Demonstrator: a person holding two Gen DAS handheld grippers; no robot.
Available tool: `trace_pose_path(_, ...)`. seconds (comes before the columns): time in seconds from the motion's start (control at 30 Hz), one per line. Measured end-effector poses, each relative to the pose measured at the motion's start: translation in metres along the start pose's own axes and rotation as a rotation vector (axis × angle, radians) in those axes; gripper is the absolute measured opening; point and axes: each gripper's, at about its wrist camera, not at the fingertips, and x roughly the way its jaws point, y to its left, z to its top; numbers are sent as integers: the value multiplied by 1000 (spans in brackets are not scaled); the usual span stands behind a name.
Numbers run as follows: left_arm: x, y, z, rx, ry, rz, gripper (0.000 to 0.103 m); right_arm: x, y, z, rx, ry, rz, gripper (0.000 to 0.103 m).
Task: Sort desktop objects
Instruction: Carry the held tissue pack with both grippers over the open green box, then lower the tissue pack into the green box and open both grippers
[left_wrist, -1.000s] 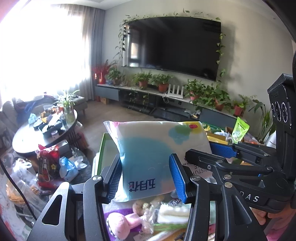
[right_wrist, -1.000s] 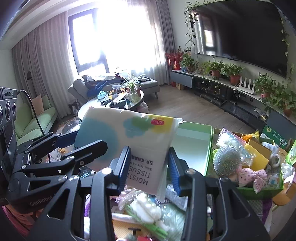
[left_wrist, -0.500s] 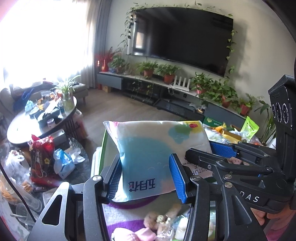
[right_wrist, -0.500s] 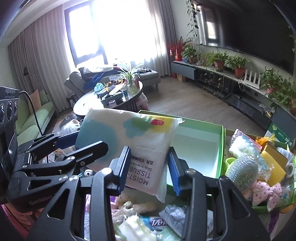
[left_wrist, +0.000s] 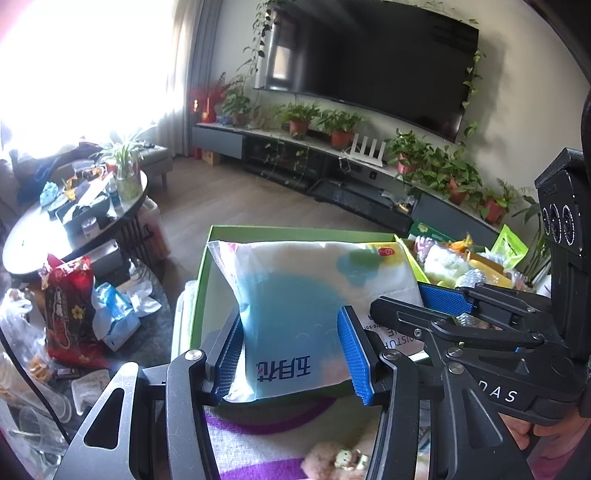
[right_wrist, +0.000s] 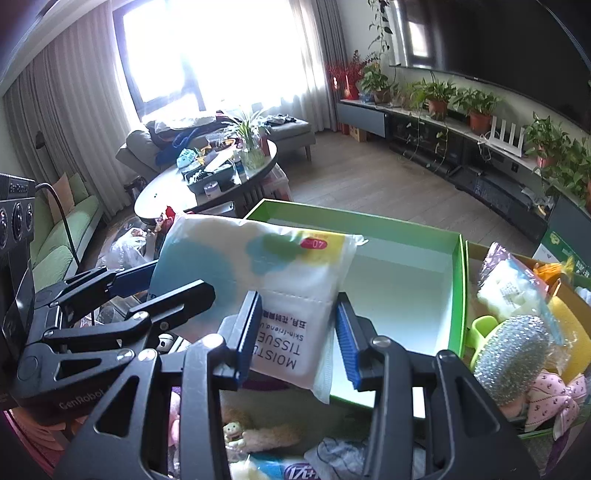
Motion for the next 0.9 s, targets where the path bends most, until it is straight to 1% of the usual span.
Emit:
trace_pose_path(0.23, 22, 11, 0, -12, 45, -10, 51, 23, -3, 1, 17, 36, -5, 41)
trace_pose_path(0.6, 37, 19, -2, -11, 66, 5, 51, 46, -12, 1, 43, 74, 2, 41)
trace_pose_path(0.8, 44, 28, -4, -17, 80, 21, 51, 59, -10, 0, 47, 108, 10, 40)
trace_pose_path(0.9, 49, 30, -8, -14, 105, 29, 51, 68, -10, -2, 62, 146, 23, 40)
